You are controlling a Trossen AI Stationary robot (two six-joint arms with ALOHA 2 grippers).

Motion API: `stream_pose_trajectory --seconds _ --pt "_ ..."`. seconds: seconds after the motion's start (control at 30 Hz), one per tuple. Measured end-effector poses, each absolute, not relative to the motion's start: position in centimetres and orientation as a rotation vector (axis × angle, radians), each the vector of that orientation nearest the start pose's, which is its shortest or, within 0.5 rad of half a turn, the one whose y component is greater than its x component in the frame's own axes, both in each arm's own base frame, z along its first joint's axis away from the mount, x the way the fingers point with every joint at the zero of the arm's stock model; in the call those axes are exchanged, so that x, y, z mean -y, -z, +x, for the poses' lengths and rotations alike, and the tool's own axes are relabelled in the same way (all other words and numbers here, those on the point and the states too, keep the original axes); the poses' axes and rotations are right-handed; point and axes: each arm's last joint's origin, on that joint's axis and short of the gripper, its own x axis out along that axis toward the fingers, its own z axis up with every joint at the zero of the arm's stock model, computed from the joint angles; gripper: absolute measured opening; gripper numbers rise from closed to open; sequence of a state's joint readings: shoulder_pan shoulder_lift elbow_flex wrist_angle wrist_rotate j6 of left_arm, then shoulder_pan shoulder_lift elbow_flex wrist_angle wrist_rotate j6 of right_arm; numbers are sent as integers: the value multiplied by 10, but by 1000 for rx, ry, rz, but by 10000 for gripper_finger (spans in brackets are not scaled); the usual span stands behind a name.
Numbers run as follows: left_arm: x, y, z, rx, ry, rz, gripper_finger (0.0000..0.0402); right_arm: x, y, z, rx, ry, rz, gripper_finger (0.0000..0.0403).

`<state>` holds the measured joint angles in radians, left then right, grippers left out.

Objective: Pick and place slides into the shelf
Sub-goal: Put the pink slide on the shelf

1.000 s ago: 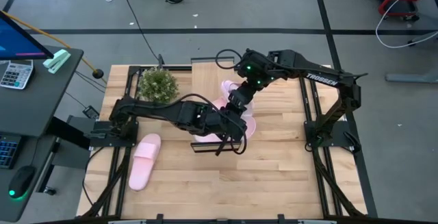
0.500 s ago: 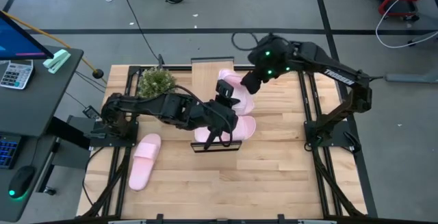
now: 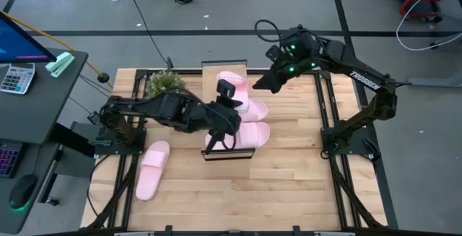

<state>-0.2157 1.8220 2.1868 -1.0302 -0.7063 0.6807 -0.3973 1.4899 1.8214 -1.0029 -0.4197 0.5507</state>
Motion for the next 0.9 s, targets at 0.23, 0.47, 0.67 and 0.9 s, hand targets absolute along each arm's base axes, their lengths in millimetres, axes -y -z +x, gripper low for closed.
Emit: stream_pose_trajectory --seconds 0.23,0.47,0.67,0.9 --pt "56 -483 328 -570 -215 765 70 106 -445 265 -598 173 804 224" --pt "51 -517 296 -396 -246 694 70 112 -446 261 -585 189 798 224" --pt "49 -518 287 -383 -248 663 70 117 -450 253 -562 207 787 222" --pt "42 -486 287 -312 -278 574 70 119 -455 244 -538 224 782 221"
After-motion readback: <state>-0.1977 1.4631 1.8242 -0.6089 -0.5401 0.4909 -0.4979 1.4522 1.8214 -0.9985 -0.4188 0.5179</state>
